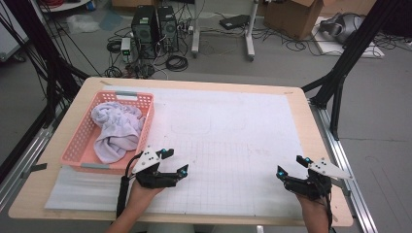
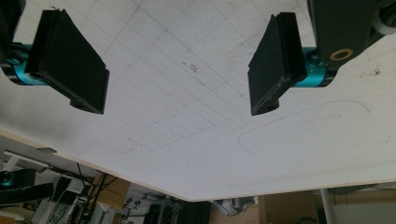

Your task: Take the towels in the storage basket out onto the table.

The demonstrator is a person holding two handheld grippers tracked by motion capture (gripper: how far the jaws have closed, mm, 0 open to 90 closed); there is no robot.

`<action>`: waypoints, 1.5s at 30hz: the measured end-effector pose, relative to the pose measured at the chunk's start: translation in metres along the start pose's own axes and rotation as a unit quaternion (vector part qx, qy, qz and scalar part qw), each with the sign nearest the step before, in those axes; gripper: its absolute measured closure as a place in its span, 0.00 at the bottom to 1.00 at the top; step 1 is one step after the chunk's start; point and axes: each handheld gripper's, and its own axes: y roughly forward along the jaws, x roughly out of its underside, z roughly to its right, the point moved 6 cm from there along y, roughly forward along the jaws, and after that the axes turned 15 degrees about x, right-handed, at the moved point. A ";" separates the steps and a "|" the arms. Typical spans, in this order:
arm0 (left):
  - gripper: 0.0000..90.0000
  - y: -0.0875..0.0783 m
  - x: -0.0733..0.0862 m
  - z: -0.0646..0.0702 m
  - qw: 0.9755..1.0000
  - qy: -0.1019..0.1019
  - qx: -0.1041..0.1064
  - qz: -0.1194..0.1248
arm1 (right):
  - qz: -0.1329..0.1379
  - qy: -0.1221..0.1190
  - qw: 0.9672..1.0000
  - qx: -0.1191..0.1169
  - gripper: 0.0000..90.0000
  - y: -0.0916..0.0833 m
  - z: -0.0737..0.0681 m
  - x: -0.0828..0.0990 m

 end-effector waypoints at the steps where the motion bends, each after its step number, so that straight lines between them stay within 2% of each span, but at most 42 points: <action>1: 0.23 0.000 0.000 0.000 1.000 0.000 0.000 0.000 | -0.001 0.000 1.000 -0.002 0.17 0.000 0.000 0.000; 19: 0.24 0.002 0.000 0.003 1.000 0.004 0.004 -0.004 | 0.000 0.003 1.000 -0.011 0.17 -0.004 0.001 0.002; 27: 0.24 0.004 -0.003 0.004 1.000 0.007 0.006 -0.002 | 0.000 0.002 1.000 -0.018 0.17 -0.005 -0.003 0.001; 35: 0.24 0.000 -0.016 0.006 1.000 0.012 0.005 0.016 | 0.001 0.004 1.000 -0.017 0.17 -0.009 -0.003 0.001; 39: 0.25 -0.007 -0.027 0.005 1.000 0.016 -0.002 0.025 | 0.002 0.001 1.000 -0.018 0.17 -0.008 -0.002 0.001; 45: 0.24 -0.014 -0.034 0.002 0.999 0.012 -0.008 0.030 | 0.002 -0.001 1.000 -0.018 0.17 -0.008 -0.003 0.001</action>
